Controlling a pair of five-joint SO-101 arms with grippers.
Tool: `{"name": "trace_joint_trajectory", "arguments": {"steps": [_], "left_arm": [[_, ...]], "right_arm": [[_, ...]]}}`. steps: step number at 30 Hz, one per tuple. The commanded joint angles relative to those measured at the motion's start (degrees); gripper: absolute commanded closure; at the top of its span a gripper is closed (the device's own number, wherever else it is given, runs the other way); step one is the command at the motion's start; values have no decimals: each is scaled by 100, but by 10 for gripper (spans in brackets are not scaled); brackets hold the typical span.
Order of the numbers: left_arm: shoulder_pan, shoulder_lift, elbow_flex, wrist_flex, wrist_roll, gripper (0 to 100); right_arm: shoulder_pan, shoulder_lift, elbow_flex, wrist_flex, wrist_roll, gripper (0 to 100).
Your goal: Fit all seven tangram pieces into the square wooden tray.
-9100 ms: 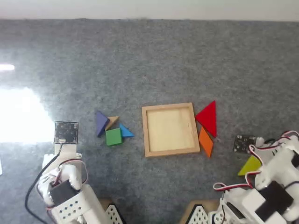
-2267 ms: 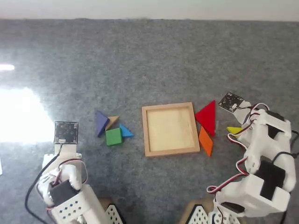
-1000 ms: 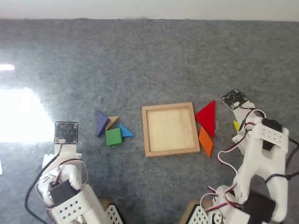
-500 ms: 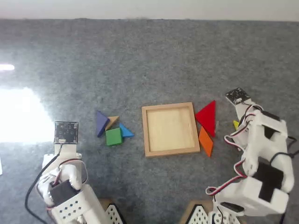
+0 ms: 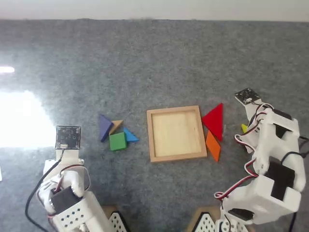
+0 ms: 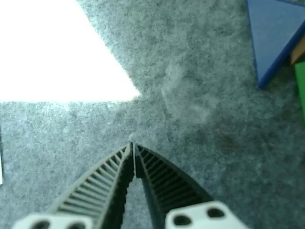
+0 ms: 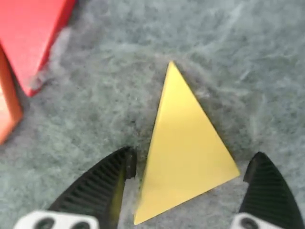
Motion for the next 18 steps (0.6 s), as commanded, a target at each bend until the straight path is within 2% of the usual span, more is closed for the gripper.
{"name": "trace_joint_trajectory", "arguments": {"steps": [1, 4, 6, 12, 16, 18], "left_arm": [[44, 9, -40, 44, 53, 986], [44, 9, -40, 44, 53, 986], [44, 9, -40, 44, 53, 986], [44, 9, -40, 44, 53, 986], [44, 9, -40, 44, 53, 986], [44, 9, -40, 44, 53, 986]], "right_arm": [[92, 171, -255, 4, 53, 777], [92, 171, -255, 22, 44, 915], [92, 171, -255, 31, 53, 961], [92, 110, -246, 66, -26, 926], [189, 92, -273, 57, -554, 914], [356, 22, -281, 13, -932, 867]]}}
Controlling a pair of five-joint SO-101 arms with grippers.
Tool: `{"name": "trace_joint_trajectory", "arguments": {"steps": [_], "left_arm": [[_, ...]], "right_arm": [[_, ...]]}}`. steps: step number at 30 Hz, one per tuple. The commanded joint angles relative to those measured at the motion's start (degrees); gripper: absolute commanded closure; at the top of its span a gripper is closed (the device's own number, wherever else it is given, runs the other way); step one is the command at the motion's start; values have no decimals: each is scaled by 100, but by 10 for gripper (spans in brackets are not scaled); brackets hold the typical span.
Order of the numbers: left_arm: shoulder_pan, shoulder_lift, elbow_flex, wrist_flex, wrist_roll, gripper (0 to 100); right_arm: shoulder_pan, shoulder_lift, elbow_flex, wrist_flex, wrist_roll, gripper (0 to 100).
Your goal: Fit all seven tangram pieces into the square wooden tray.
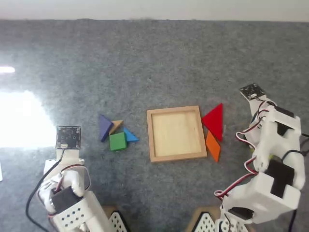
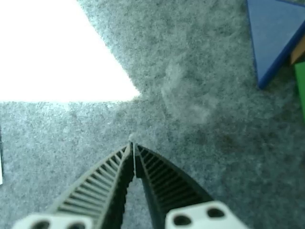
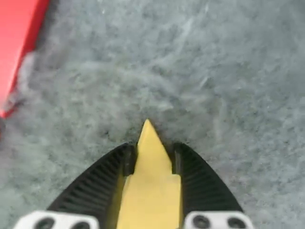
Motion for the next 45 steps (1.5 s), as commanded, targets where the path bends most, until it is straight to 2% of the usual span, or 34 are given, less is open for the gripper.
{"name": "trace_joint_trajectory", "arguments": {"steps": [1, 4, 7, 9, 13, 18, 22, 29, 37, 45], "left_arm": [[44, 9, -40, 44, 53, 986], [44, 9, -40, 44, 53, 986], [44, 9, -40, 44, 53, 986], [44, 9, -40, 44, 53, 986], [44, 9, -40, 44, 53, 986], [44, 9, -40, 44, 53, 986], [44, 9, -40, 44, 53, 986], [44, 9, -40, 44, 53, 986], [44, 9, -40, 44, 53, 986], [44, 9, -40, 44, 53, 986]], "right_arm": [[330, -127, -26, 31, -730, 833], [497, -875, 0, 347, -1846, 745], [505, -1648, 35, 1516, -2690, 745], [488, -1903, 176, 1859, -2910, 754], [444, -1930, 369, 1657, -2919, 753], [497, -1455, 686, 681, -2708, 753], [725, -1262, 668, 602, -2514, 751], [884, -1420, 695, 655, -2462, 580], [602, -1367, 897, 488, -2462, 575], [541, -655, 844, 4, -2462, 575]]}}
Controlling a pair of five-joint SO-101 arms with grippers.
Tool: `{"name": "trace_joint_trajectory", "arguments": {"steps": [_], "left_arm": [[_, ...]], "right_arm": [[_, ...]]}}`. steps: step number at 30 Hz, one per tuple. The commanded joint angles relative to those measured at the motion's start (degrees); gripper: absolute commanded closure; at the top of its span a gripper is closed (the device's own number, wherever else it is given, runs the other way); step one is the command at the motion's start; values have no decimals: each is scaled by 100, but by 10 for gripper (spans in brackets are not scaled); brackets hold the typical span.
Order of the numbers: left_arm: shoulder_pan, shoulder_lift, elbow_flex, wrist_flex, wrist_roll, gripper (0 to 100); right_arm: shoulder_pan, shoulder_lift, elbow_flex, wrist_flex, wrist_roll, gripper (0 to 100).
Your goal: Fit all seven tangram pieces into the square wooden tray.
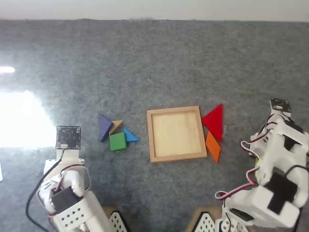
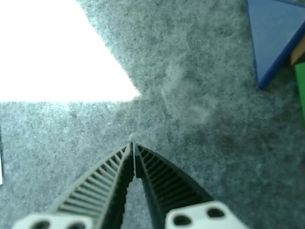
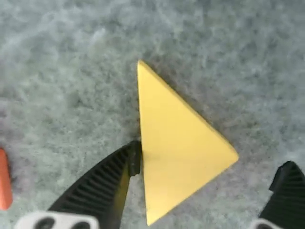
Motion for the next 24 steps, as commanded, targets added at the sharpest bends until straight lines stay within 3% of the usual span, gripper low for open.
{"name": "trace_joint_trajectory", "arguments": {"steps": [1, 11, 17, 24], "left_arm": [[44, 9, -40, 44, 53, 986], [44, 9, -40, 44, 53, 986], [44, 9, -40, 44, 53, 986], [44, 9, -40, 44, 53, 986]], "right_arm": [[-57, 180, -229, -40, 79, 575], [-92, 831, -791, 374, 79, 578], [-84, 804, -782, 330, 70, 699], [-84, 769, -774, 321, 26, 713]]}}
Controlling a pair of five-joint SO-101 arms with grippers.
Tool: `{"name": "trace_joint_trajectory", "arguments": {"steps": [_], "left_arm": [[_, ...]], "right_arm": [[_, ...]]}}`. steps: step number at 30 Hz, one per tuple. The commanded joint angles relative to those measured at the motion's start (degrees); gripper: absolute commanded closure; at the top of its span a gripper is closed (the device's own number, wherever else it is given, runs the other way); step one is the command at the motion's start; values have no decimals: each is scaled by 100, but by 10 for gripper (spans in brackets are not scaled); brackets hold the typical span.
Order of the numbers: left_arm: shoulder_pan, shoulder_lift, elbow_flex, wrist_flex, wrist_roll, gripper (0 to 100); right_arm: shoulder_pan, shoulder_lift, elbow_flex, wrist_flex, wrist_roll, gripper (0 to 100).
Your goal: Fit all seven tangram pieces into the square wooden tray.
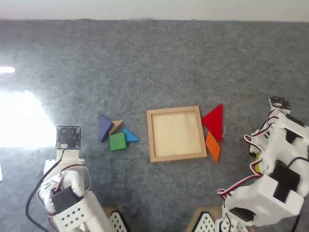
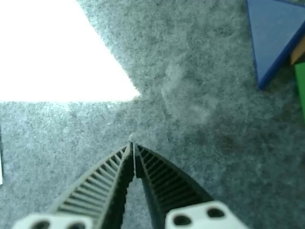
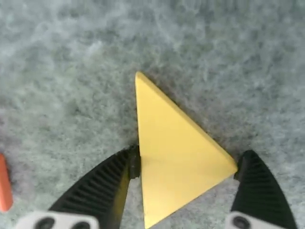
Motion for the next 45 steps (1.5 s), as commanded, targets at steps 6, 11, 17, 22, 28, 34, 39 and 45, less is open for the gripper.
{"name": "trace_joint_trajectory", "arguments": {"steps": [6, 11, 17, 22, 28, 34, 39, 45], "left_arm": [[44, 9, -40, 44, 53, 986], [44, 9, -40, 44, 53, 986], [44, 9, -40, 44, 53, 986], [44, 9, -40, 44, 53, 986], [44, 9, -40, 44, 53, 986], [44, 9, -40, 44, 53, 986], [44, 9, -40, 44, 53, 986], [44, 9, -40, 44, 53, 986]], "right_arm": [[-40, 48, -97, -57, 0, 723], [-48, 40, -114, -57, -9, 783], [-48, 31, -132, -66, -9, 778], [-57, -215, -132, -13, -9, 778], [-198, -1191, -132, 426, -18, 778], [-752, -1833, -132, 857, -193, 776], [-1525, -2079, -193, 1051, -369, 777], [-2818, -2000, -1116, 1974, -888, 776]]}}
